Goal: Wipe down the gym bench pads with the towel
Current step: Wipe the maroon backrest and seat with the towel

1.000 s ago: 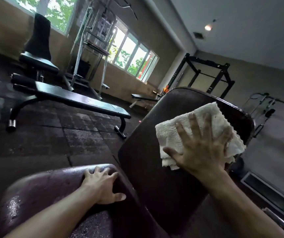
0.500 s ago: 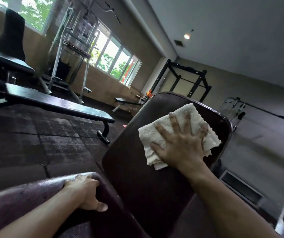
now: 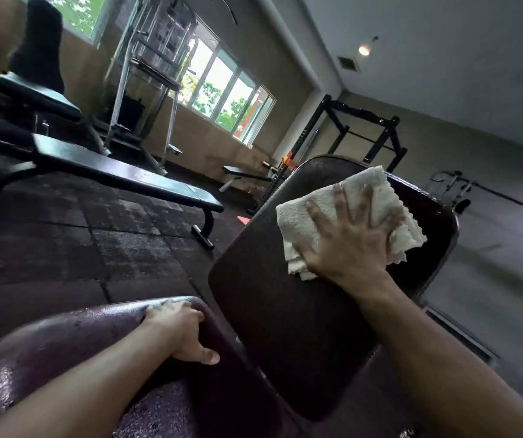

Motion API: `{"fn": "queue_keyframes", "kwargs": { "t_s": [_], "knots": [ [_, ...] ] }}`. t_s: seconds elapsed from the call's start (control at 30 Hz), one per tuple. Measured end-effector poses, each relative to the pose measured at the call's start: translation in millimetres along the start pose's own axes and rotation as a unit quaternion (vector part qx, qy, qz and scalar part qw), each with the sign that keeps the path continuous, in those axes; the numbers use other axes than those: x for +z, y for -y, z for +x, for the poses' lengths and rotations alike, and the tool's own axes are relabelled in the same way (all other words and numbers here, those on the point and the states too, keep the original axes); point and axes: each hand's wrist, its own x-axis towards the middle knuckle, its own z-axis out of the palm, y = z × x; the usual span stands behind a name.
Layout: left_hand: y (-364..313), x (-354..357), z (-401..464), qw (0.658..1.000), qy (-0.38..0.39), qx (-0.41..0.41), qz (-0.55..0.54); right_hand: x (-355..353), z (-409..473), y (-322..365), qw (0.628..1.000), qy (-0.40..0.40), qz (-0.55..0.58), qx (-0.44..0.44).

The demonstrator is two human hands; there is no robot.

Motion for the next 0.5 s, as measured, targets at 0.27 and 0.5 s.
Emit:
{"fn": "queue_keyframes", "kwargs": {
  "t_s": [0.27, 0.5],
  "knots": [
    [2, 6, 3, 1.000, -0.009, 0.005, -0.004, 9, -21, 2, 0.999, -0.035, 0.005, 0.038],
    [2, 3, 8, 1.000, 0.002, 0.011, -0.008, 2, 10, 4, 1.000, 0.002, 0.002, 0.003]
  ]
}}
